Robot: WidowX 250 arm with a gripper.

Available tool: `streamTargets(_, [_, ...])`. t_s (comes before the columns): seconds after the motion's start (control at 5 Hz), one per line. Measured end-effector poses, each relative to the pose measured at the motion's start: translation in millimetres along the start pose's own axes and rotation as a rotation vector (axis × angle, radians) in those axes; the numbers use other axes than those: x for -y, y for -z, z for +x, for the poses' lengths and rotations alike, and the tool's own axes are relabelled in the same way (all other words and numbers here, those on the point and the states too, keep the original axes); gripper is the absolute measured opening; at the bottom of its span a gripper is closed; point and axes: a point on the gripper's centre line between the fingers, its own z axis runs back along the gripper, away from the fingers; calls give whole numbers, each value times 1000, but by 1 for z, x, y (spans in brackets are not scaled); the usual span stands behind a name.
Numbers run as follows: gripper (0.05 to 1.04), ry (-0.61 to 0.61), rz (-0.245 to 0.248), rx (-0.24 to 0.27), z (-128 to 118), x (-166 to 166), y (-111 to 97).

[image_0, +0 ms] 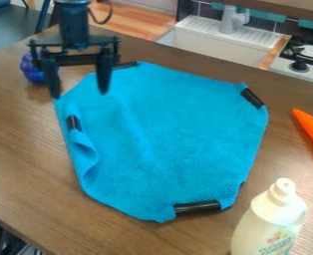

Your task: Unfold the cloth from top right to bottom left

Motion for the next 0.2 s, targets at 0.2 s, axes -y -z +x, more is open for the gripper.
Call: streamTargets(0.2, [1000, 136, -77, 124, -7, 44, -11])
